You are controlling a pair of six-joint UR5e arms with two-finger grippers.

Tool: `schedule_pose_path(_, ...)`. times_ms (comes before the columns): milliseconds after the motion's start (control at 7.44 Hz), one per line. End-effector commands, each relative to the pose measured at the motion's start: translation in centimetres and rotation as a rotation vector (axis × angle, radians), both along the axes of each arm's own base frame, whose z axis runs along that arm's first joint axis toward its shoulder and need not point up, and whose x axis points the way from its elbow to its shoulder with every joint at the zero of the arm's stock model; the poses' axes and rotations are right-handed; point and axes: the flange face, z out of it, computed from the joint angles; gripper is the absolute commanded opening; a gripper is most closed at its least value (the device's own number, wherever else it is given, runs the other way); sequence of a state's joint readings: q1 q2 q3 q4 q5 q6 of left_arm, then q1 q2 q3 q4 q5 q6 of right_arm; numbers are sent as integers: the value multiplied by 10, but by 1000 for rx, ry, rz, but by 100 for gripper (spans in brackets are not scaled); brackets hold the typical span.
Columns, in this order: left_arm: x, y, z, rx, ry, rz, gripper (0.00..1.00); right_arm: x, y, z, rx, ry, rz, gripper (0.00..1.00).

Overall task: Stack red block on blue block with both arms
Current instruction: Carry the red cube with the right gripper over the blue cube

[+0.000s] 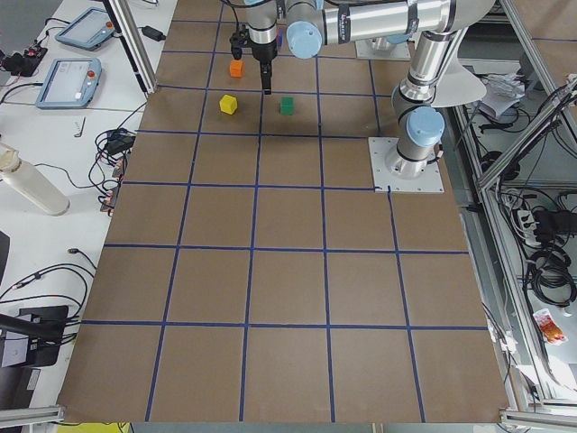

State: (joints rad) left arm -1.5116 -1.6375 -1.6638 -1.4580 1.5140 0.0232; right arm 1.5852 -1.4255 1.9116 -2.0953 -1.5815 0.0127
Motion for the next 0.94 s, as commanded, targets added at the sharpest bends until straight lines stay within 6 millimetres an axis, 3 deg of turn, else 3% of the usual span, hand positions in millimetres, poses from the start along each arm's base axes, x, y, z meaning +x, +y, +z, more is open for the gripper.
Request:
schedule_pose_path(0, -1, -1, -3, 2, 0, -2, 100, -74, -3, 2, 39, 7, 12, 0)
schedule_pose_path(134, -1, 1, -1, -2, 0, -2, 100, -99, -4, 1, 45, 2, -32, 0)
schedule_pose_path(538, -1, 1, -3, 2, 0, -2, 100, -107, -12, -27, 83, -8, -3, 0)
schedule_pose_path(807, -1, 2, -3, 2, 0, -2, 100, -106, -9, -34, 99, -13, 0, 0)
